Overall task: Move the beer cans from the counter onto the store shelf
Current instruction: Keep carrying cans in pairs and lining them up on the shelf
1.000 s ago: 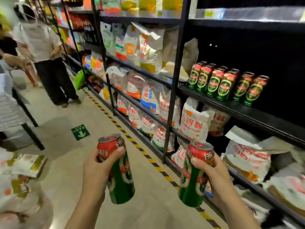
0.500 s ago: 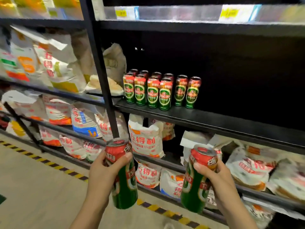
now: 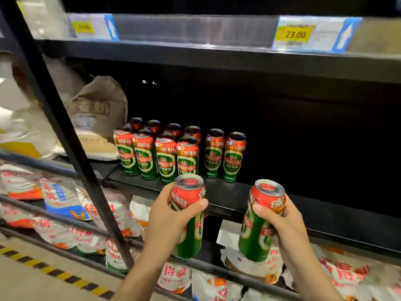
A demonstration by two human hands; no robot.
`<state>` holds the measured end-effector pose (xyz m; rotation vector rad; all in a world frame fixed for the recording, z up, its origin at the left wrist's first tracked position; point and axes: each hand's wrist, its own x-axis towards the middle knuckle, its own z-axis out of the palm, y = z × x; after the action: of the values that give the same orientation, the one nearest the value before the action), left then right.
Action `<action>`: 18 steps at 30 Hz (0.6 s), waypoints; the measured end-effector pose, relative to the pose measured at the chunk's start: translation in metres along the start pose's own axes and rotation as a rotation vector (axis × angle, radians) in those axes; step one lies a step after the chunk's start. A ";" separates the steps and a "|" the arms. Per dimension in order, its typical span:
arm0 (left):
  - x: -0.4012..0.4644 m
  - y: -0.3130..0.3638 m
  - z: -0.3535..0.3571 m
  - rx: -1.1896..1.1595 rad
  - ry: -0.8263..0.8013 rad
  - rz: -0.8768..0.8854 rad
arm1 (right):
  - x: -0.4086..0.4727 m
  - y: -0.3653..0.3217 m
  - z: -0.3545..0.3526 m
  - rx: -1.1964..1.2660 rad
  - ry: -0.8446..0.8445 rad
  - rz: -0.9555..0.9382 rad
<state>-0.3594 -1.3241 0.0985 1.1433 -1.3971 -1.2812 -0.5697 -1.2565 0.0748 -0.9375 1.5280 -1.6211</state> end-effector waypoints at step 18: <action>0.110 0.005 0.054 0.111 -0.125 0.062 | 0.098 0.009 0.027 -0.030 0.057 -0.082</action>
<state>-0.4321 -1.4227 0.1033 1.0999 -1.6013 -1.2623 -0.5937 -1.3559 0.0699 -0.9897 1.5744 -1.6995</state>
